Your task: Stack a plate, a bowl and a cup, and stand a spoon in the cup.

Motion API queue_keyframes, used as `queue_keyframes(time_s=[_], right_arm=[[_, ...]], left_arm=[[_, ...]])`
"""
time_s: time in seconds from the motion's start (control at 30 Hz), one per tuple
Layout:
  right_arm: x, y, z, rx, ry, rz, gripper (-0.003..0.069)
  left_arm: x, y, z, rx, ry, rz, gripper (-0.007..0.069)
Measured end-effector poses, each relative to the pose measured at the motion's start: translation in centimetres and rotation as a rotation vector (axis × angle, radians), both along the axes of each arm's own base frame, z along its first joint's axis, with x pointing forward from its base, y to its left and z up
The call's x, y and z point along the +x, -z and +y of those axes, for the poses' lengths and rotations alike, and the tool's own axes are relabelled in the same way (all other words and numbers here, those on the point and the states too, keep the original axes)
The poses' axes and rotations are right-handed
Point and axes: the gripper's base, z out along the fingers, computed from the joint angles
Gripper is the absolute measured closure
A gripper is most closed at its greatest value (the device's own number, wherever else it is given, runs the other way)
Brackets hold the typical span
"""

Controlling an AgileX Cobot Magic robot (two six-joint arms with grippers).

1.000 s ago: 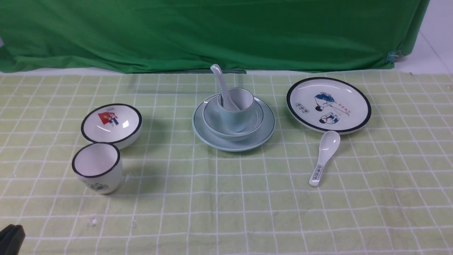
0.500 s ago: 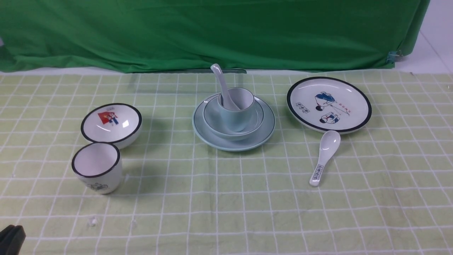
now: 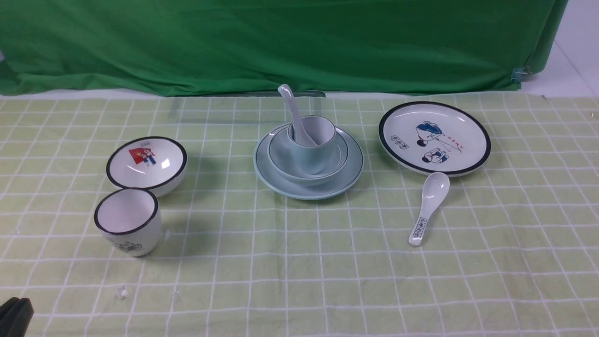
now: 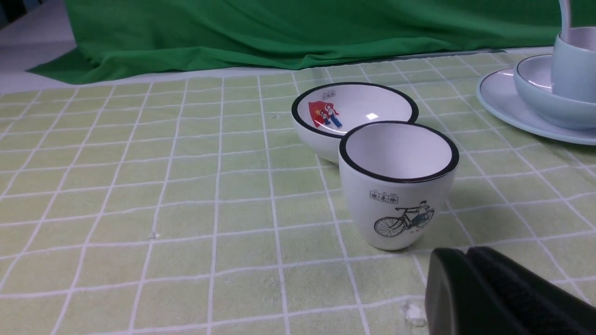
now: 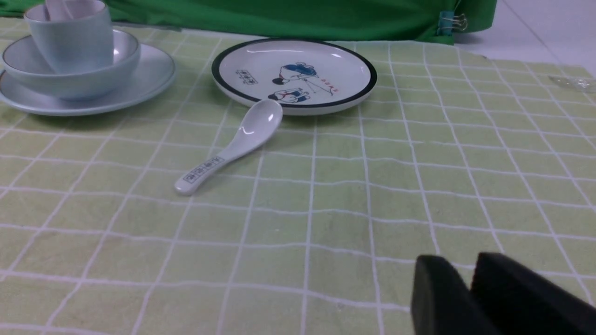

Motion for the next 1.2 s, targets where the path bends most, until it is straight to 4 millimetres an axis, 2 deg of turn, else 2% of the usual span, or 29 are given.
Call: queue_keyframes(time_s=[0.03,0.1,0.27,1.2], right_arm=[[0.00,0.00,0.00,0.000,0.000,0.000,0.0612],[0.00,0.00,0.00,0.000,0.000,0.000,0.0640],[0.00,0.00,0.00,0.000,0.000,0.000,0.0645],[0.00,0.01,0.00,0.000,0.000,0.001,0.0549]], left_arm=[[0.00,0.00,0.00,0.000,0.000,0.000,0.0653],[0.00,0.00,0.00,0.000,0.000,0.000,0.0653],[0.00,0.00,0.00,0.000,0.000,0.000,0.0653],[0.00,0.00,0.00,0.003,0.001,0.000,0.0653]])
